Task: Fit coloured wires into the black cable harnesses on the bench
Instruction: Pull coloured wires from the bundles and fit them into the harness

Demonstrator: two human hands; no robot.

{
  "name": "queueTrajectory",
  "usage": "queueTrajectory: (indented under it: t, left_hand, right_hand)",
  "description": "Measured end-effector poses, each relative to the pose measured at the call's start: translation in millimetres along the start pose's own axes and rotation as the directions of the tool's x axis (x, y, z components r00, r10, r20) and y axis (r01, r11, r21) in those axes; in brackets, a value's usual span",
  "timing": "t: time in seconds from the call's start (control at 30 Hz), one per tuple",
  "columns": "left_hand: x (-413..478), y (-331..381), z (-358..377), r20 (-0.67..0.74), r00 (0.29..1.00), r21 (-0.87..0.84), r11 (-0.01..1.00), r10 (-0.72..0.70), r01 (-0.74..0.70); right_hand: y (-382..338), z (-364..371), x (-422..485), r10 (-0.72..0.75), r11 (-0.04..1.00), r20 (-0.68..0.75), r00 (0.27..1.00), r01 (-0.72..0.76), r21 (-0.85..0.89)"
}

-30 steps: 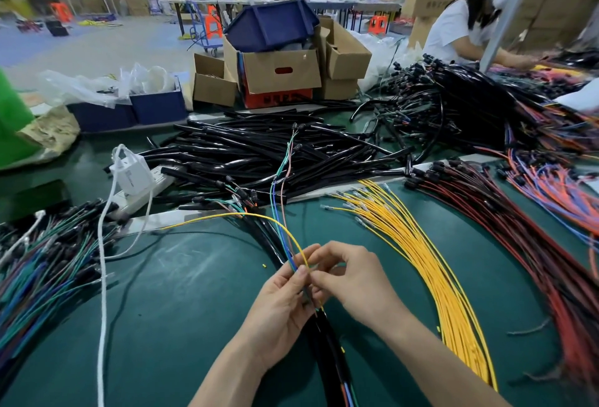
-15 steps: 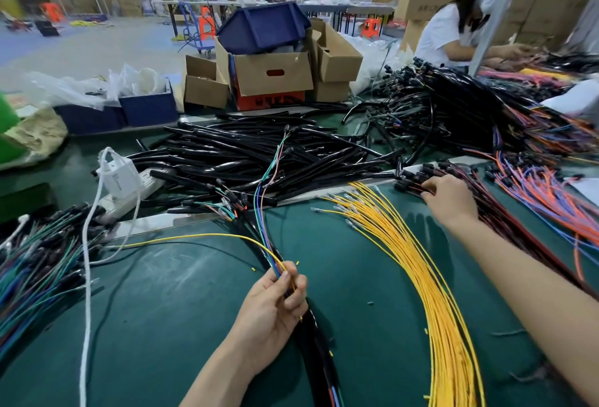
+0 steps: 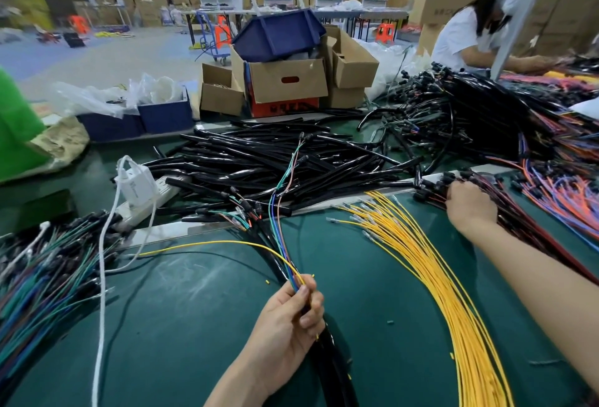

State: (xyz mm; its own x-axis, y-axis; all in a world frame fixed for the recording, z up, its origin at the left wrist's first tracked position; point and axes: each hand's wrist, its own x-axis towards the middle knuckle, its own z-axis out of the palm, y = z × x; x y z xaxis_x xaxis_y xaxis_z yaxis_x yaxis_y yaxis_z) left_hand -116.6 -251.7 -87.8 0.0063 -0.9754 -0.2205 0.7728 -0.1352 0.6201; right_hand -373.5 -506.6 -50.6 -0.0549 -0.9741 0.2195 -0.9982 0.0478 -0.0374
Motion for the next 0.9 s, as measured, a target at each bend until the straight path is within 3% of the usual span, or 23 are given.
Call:
queueTrajectory:
  t: [0.1,0.2,0.3,0.37,0.43,0.53,0.6,0.63,0.73,0.9]
  left_hand:
    - [0,0,0,0.000,1.000,-0.001,1.000,-0.001,0.001]
    - [-2,1,1,-0.005,1.000,0.008,1.000,0.000,0.000]
    - [-2,1,1,-0.010,1.000,0.013,1.000,0.002,-0.002]
    - [-1,1,2,-0.004,1.000,0.022,1.000,0.003,-0.003]
    - [-1,1,1,0.000,1.000,0.047,0.999,0.010,-0.010]
    - [-2,0,0,0.020,1.000,0.122,0.992,0.015,-0.017]
    - [-3,0,0,0.028,1.000,0.157,0.987,0.013,-0.017]
    - [-3,0,0,0.024,1.000,0.170,0.985,0.012,-0.016]
    - [-3,0,2,-0.003,1.000,0.169,0.985,0.017,-0.016]
    - [-3,2,3,0.021,1.000,0.101,0.995,0.004,-0.006]
  right_hand:
    - [-2,-2,-2,0.042,0.999,0.052,0.998,-0.042,-0.007]
    - [-10,-9,-10,0.029,0.998,-0.010,1.000,-0.029,0.064]
    - [-28,-33,-23,-0.005,0.909,-0.141,0.990,0.063,0.412]
    - [-44,-63,-32,-0.030,0.826,-0.216,0.976,0.145,0.545]
    - [-64,-102,-44,-0.058,0.720,-0.284,0.957,0.237,0.652]
    - [-91,-170,-68,-0.182,0.406,-0.294,0.938,0.344,0.847]
    - [-106,-211,-86,-0.307,0.221,-0.339,0.889,0.414,0.883]
    - [-113,-225,-92,-0.351,0.179,-0.373,0.859,0.453,0.874]
    - [-137,-244,-98,-0.465,0.221,-0.370,0.804,0.510,0.832]
    - [-169,-240,-94,-0.687,0.258,-0.148,0.711,0.429,0.866]
